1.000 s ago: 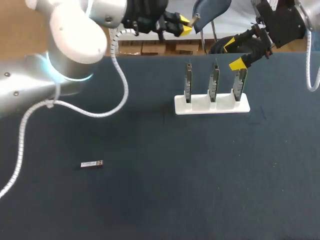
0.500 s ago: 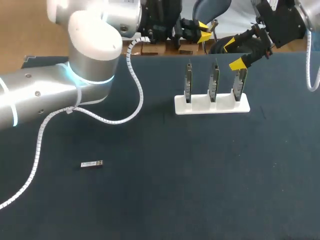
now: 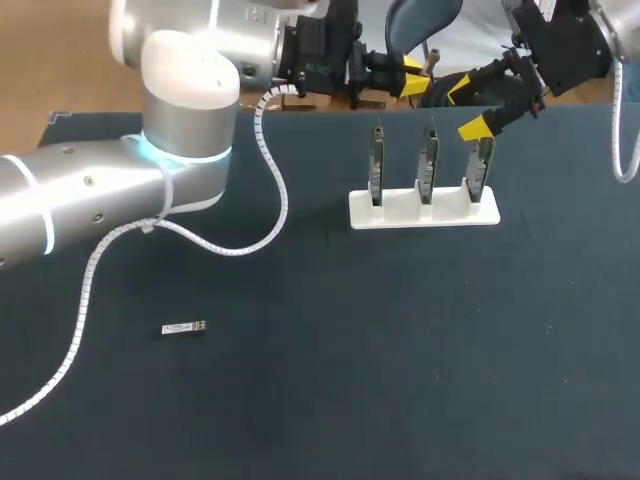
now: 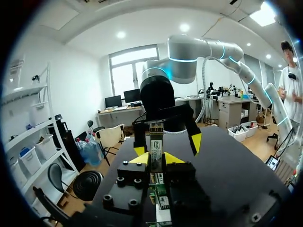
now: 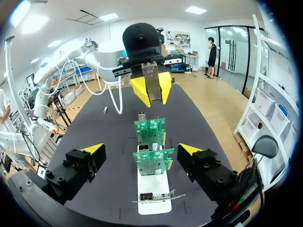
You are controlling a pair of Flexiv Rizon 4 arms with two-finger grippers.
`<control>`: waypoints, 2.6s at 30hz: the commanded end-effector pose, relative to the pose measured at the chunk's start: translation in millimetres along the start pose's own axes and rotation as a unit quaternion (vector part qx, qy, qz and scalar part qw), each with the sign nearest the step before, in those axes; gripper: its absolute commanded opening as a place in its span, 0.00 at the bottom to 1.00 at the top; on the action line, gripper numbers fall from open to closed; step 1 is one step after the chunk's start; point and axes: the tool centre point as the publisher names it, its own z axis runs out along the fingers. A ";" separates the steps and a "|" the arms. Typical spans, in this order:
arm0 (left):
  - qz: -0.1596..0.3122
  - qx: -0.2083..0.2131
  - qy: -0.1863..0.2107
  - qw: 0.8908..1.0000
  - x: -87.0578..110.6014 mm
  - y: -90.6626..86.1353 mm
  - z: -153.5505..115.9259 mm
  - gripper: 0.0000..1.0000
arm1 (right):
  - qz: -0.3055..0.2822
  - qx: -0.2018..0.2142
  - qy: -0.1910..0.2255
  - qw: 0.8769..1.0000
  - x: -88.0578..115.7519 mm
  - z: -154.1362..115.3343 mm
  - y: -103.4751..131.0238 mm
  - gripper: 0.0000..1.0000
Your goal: Pick up the optical module with the left hand, and insert it into the network port with the right hand.
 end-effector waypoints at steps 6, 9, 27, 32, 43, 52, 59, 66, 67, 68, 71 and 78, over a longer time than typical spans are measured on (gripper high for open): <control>-0.017 0.008 -0.027 0.999 1.4 0.9 19.8 0.00 | 0.000 0.000 0.000 1.000 0.2 0.4 -0.3 1.00; -0.022 0.003 -0.034 0.999 0.1 -1.3 25.0 0.00 | 0.000 0.000 0.000 1.000 0.2 0.4 -0.3 1.00; -0.045 -0.012 -0.042 0.998 13.7 -16.4 34.6 0.00 | 0.000 0.000 0.000 1.000 0.2 0.4 -0.3 1.00; -0.051 -0.014 -0.042 0.998 17.2 -15.4 33.8 0.00 | 0.000 0.000 0.000 1.000 0.2 0.4 -0.3 1.00; -0.060 -0.014 -0.051 0.997 20.8 -17.3 28.0 0.00 | 0.000 0.000 0.000 1.000 0.2 0.4 -0.3 1.00; -0.064 -0.019 -0.051 0.996 25.8 -15.5 25.4 0.00 | 0.000 0.000 0.000 1.000 0.2 0.4 -0.3 1.00; -0.065 -0.021 -0.052 0.996 26.7 -13.6 24.7 0.00 | 0.000 0.000 0.000 1.000 0.2 0.4 -0.3 1.00; -0.067 -0.020 -0.050 0.996 27.5 -14.2 24.2 0.00 | 0.000 0.000 0.000 1.000 0.2 0.4 -0.3 1.00; -0.068 -0.020 -0.049 0.996 27.9 -14.5 24.3 0.00 | 0.000 0.000 0.000 1.000 0.2 0.4 -0.3 1.00; -0.068 -0.018 -0.048 0.996 28.6 -14.9 24.4 0.00 | 0.000 0.000 0.000 1.000 0.2 0.4 -0.3 1.00; -0.071 -0.015 -0.043 0.996 31.3 -15.6 24.6 0.00 | 0.000 0.000 0.000 1.000 0.2 0.4 -0.3 1.00; -0.078 -0.015 -0.041 0.996 33.3 -17.0 24.2 0.00 | 0.000 0.000 0.000 1.000 0.2 0.4 -0.3 1.00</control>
